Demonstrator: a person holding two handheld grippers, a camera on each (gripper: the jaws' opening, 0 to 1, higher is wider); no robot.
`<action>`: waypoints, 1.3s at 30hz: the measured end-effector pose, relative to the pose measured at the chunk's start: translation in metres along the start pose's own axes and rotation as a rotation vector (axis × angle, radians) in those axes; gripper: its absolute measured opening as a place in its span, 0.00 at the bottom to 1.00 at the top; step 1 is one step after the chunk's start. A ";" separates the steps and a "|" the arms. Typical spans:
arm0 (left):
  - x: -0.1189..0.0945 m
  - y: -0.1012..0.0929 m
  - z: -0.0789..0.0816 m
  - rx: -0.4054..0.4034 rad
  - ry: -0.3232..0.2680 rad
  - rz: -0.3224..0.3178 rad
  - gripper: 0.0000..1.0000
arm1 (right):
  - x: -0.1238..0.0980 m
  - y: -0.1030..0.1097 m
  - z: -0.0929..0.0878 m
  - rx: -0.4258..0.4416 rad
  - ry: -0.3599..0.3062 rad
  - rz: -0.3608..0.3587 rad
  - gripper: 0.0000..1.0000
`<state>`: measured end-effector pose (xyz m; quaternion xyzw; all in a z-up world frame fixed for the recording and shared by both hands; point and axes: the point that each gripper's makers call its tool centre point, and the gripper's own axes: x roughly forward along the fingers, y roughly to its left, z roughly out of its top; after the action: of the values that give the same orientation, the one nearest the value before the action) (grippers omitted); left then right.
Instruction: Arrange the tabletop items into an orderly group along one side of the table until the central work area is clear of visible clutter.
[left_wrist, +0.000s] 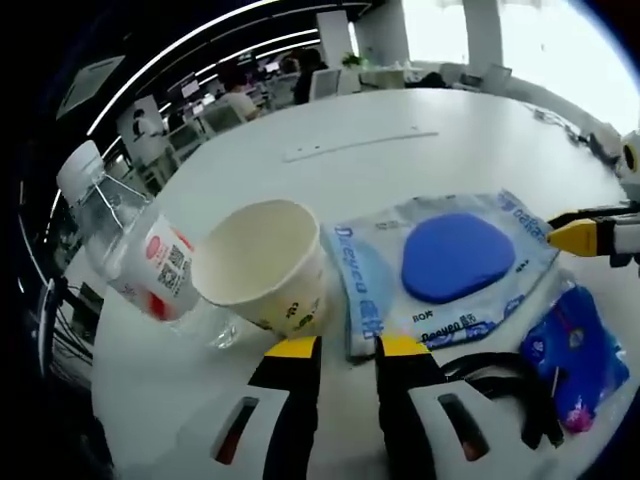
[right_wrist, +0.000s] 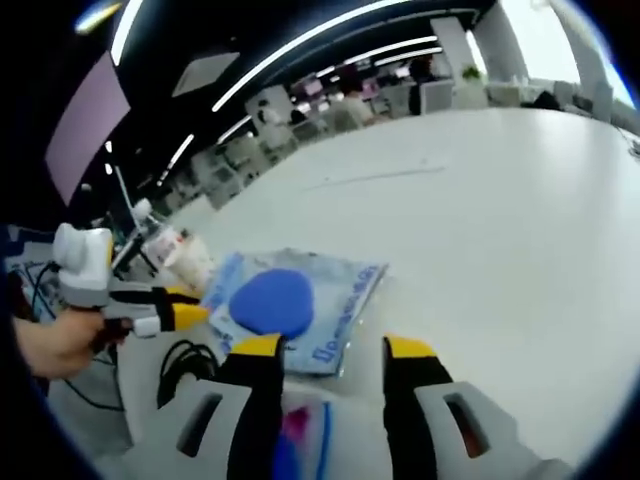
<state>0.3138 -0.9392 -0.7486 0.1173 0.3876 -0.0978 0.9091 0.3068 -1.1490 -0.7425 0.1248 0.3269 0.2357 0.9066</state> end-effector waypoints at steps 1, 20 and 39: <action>-0.001 0.001 -0.001 0.000 0.002 0.000 0.21 | -0.002 0.001 -0.001 -0.004 0.001 -0.001 0.36; -0.032 -0.009 -0.017 0.032 -0.025 -0.071 0.20 | -0.061 0.010 -0.009 0.087 -0.120 -0.084 0.39; -0.036 -0.069 0.011 0.167 -0.088 -0.371 0.16 | -0.101 0.032 -0.039 0.233 -0.172 -0.159 0.39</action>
<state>0.2786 -1.0054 -0.7244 0.1146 0.3532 -0.3004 0.8786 0.2021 -1.1706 -0.7057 0.2227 0.2820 0.1120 0.9265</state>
